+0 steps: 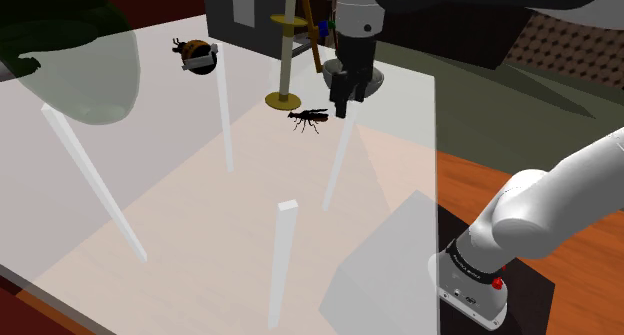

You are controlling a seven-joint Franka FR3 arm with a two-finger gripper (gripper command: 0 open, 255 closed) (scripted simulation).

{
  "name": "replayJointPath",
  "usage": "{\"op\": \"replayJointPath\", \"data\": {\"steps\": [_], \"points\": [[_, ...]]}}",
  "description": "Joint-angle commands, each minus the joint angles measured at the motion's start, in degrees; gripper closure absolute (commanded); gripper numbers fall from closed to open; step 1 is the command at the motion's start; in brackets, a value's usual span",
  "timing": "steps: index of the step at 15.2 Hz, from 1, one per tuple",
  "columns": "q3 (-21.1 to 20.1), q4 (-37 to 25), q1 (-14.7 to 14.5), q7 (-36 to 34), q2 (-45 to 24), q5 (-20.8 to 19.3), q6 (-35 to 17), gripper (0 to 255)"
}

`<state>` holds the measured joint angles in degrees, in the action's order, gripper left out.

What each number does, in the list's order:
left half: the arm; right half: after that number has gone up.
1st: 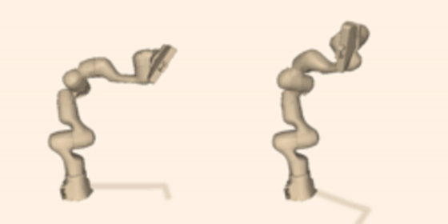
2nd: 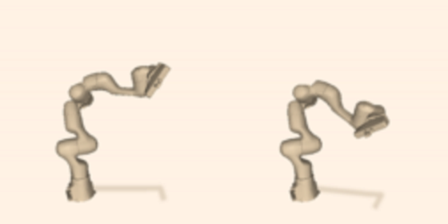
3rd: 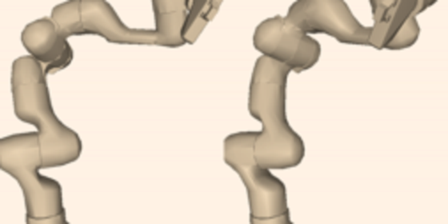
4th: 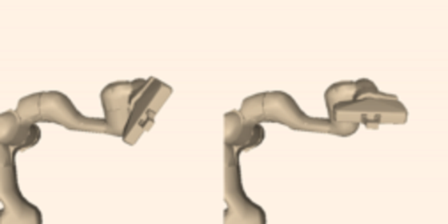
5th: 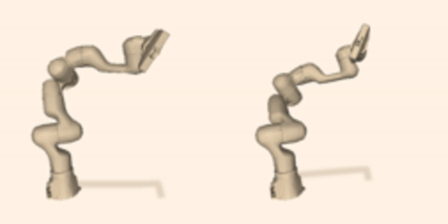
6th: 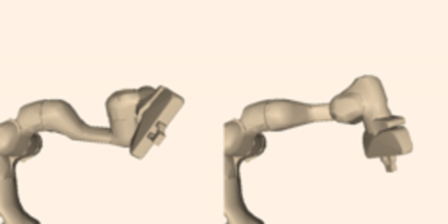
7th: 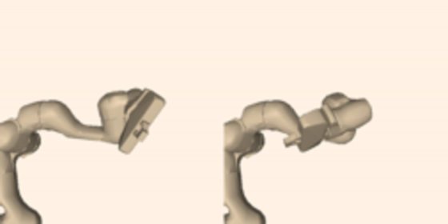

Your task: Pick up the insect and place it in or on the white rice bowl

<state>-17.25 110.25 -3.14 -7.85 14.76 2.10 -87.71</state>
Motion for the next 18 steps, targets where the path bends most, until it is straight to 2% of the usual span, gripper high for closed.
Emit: {"op": "replayJointPath", "data": {"steps": [1, 6, 7, 14, 18], "points": [[-1.9, -4.3, -0.6, -2.3, -4.5, -0.9, 0.3, 0], [-5.6, -17.1, -3.1, -7.5, -16.8, -4.8, 2.7, 0], [-5.7, -17.8, -3.3, -7.8, -17.5, -5.1, 2.9, 0], [-5.4, -9.8, -2.9, -7.3, -15.5, -4.4, -3.3, 0], [-5.4, -9.8, -2.9, -7.3, -15.5, -4.4, -3.3, 0]]}}
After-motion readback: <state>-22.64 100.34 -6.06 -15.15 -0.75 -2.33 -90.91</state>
